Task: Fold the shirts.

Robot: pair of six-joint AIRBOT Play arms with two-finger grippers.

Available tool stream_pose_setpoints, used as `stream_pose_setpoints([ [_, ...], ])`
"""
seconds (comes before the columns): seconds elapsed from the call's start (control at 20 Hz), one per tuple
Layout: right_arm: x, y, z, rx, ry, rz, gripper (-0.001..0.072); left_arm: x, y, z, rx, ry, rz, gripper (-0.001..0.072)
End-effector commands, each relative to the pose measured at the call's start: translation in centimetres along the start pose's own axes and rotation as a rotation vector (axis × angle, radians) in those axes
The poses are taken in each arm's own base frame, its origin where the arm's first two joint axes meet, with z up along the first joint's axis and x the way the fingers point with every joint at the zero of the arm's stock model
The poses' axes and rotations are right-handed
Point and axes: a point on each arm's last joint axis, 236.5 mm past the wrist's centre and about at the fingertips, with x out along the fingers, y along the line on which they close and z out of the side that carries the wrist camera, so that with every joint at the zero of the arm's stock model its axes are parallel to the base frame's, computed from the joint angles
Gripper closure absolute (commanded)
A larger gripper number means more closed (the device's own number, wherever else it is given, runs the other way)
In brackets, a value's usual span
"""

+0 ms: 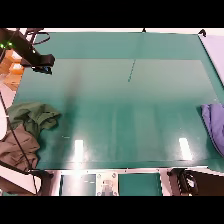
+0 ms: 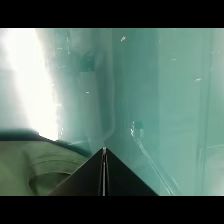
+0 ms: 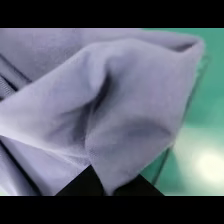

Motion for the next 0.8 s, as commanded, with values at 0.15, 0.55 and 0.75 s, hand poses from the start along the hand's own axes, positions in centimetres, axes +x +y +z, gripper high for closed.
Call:
stream_pose_setpoints([
  [0.15,-1.1,-0.6,0.4,0.072,0.007,-0.03,0.0173,0.0,0.0,1.0,-0.008,-0.043,0.0,0.0681],
  [0.55,-11.2,10.4,0.4,0.048,-0.118,0.174,0.0503,-1.0,-0.3,1.0,0.073,-0.063,-0.004,0.0682],
  [0.75,-15.8,24.0,-3.1,-0.254,-0.255,0.409,0.0698,-3.9,-1.5,-0.6,0.084,-0.127,-0.021,0.0682],
])
